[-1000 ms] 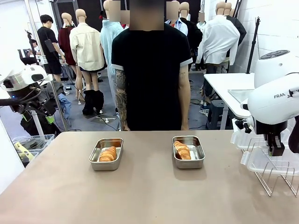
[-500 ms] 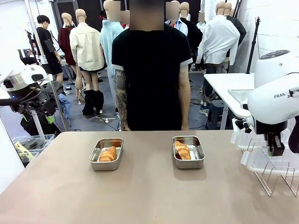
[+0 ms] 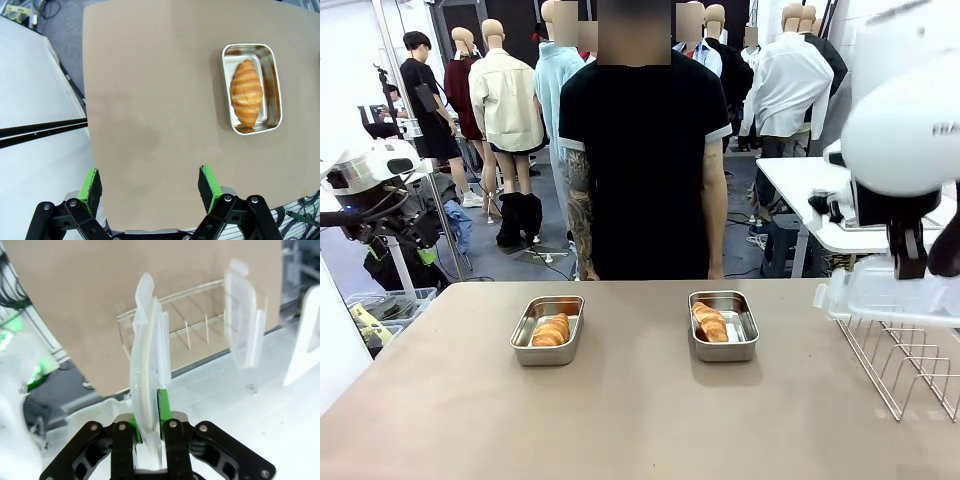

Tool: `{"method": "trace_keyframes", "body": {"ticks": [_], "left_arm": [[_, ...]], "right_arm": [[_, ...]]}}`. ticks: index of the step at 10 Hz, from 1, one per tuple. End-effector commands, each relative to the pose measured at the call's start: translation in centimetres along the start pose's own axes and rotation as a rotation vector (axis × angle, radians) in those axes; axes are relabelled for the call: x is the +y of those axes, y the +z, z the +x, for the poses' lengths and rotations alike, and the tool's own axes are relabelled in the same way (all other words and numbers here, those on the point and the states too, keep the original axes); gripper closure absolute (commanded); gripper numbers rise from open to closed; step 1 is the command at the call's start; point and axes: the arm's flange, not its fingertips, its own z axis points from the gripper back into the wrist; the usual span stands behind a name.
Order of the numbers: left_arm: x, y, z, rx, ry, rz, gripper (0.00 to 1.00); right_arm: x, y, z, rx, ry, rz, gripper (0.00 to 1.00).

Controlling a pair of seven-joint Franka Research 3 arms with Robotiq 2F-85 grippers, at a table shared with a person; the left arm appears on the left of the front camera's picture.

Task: Place the bread in airtight containers.
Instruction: Release when the human grabs the Airtight Container lid.

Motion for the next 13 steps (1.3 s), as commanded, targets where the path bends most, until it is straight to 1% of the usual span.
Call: {"method": "trace_keyframes", "body": {"ticks": [1, 2, 4, 6, 7, 8, 10, 11, 12, 13], "left_arm": [[0.2, 0.0, 0.0, -0.011, 0.005, -0.002, 0.0], [0.2, 0.0, 0.0, -0.011, 0.005, -0.002, 0.0], [0.2, 0.0, 0.0, -0.011, 0.005, -0.002, 0.0], [0.2, 0.0, 0.0, -0.011, 0.005, -0.002, 0.0], [0.2, 0.0, 0.0, -0.011, 0.005, -0.002, 0.0], [0.2, 0.0, 0.0, -0.011, 0.005, -0.002, 0.0], [0.2, 0.0, 0.0, -0.011, 0.005, -0.002, 0.0], [0.2, 0.0, 0.0, -0.011, 0.005, -0.002, 0.0], [0.2, 0.0, 0.0, -0.011, 0.005, -0.002, 0.0], [0.2, 0.0, 0.0, -0.011, 0.005, -0.002, 0.0]], "right_arm": [[-2.1, 4.3, 1.6, -0.073, -0.078, 0.028, 1.0], [-3.9, 7.4, 2.1, -0.122, -0.131, 0.02, 1.0], [-8.6, 10.9, 3.7, -0.179, -0.239, -0.008, 1.0], [-13.5, 13.0, 6.6, -0.217, -0.239, 0.008, 1.0], [-15.6, 13.2, 8.1, -0.239, -0.241, 0.03, 1.0], [-17.5, 12.7, 9.8, -0.231, -0.3, 0.031, 1.0], [-21.0, 10.6, 12.9, -0.177, -0.343, 0.054, 1.0], [-21.7, 9.6, 13.8, -0.176, -0.337, 0.084, 1.0], [-19.4, 9.8, 11.7, -0.215, -0.294, 0.029, 1.0], [-19.4, 9.8, 11.7, -0.215, -0.294, 0.029, 1.0]]}}
